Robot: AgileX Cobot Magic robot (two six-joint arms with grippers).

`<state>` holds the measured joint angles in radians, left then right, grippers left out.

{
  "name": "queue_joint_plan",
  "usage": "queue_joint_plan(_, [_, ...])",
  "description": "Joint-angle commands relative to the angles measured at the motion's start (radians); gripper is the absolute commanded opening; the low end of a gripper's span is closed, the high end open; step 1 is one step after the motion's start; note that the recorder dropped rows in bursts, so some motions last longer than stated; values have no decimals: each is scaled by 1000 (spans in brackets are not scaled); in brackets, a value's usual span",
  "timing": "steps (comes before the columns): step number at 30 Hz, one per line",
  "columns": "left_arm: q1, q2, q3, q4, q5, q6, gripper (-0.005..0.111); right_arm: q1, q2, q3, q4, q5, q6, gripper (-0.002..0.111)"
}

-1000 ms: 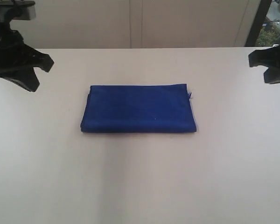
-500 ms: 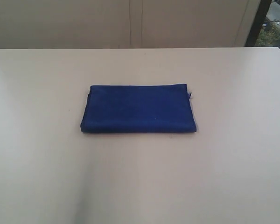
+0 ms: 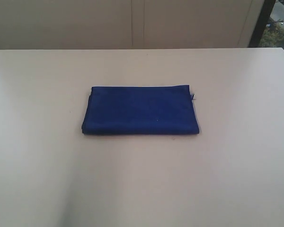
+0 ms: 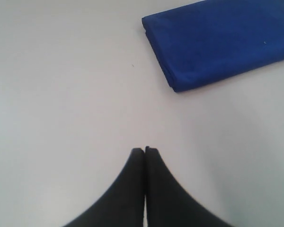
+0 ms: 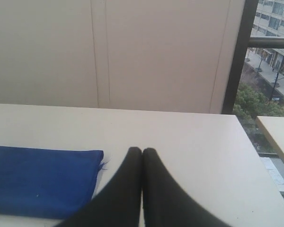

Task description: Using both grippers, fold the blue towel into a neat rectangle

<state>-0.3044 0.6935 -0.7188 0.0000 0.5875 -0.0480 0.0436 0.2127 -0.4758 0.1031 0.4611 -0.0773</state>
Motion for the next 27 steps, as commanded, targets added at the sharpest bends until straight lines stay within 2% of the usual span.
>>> queue_joint_plan(1, [1, -6, 8, 0, 12, 3, 0, -4, -8, 8, -7, -15, 3, 0])
queue_joint_plan(22, [1, -6, 8, 0, 12, 3, 0, -4, -8, 8, -7, -21, 3, 0])
queue_joint_plan(27, [1, -6, 8, 0, 12, 3, 0, -4, -8, 8, -82, -20, 3, 0])
